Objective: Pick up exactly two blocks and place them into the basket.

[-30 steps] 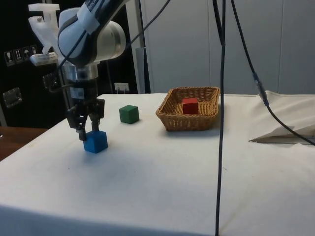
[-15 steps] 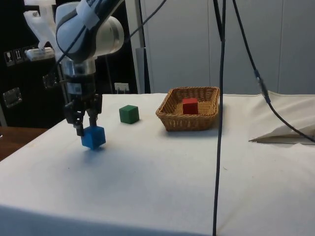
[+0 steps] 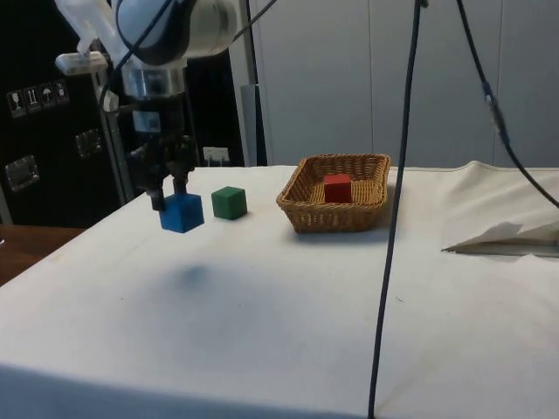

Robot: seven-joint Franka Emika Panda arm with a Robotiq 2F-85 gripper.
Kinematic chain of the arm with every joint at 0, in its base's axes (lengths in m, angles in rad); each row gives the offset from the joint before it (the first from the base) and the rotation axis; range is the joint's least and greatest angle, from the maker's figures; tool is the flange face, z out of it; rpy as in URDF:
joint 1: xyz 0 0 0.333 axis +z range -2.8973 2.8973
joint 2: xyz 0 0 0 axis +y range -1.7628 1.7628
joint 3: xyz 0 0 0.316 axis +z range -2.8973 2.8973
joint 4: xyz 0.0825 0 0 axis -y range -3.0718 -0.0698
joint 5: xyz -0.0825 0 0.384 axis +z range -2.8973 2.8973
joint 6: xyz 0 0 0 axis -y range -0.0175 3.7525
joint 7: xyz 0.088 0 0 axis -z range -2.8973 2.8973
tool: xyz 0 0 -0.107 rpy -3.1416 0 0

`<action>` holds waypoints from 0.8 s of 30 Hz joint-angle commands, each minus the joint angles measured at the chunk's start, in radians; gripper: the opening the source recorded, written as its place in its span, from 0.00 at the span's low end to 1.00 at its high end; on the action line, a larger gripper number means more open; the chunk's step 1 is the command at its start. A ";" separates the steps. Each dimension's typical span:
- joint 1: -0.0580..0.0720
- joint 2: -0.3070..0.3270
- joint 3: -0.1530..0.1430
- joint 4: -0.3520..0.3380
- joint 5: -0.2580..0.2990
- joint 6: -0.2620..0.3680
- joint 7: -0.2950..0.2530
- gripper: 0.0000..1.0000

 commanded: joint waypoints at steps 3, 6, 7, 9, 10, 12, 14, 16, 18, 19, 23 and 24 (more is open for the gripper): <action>0.007 -0.047 -0.006 -0.050 -0.020 0.015 0.001 0.03; 0.007 -0.082 -0.007 -0.084 -0.035 0.015 0.000 0.03; 0.007 -0.094 -0.007 -0.095 -0.041 0.015 0.000 0.03; 0.006 -0.117 -0.007 -0.116 -0.051 0.015 0.000 0.03; 0.000 -0.107 -0.001 -0.102 -0.046 0.002 -0.001 0.03; 0.006 -0.153 -0.009 -0.149 -0.069 0.015 0.000 0.03; 0.006 -0.176 -0.011 -0.171 -0.081 0.016 -0.001 0.03; 0.005 -0.198 -0.013 -0.191 -0.094 0.017 -0.001 0.03; 0.004 -0.229 -0.016 -0.220 -0.113 0.019 -0.001 0.03; 0.000 -0.215 -0.011 -0.204 -0.102 0.003 -0.003 0.03; 0.002 -0.280 -0.023 -0.268 -0.148 0.024 -0.002 0.03; 0.002 -0.280 -0.023 -0.268 -0.148 0.024 -0.002 0.03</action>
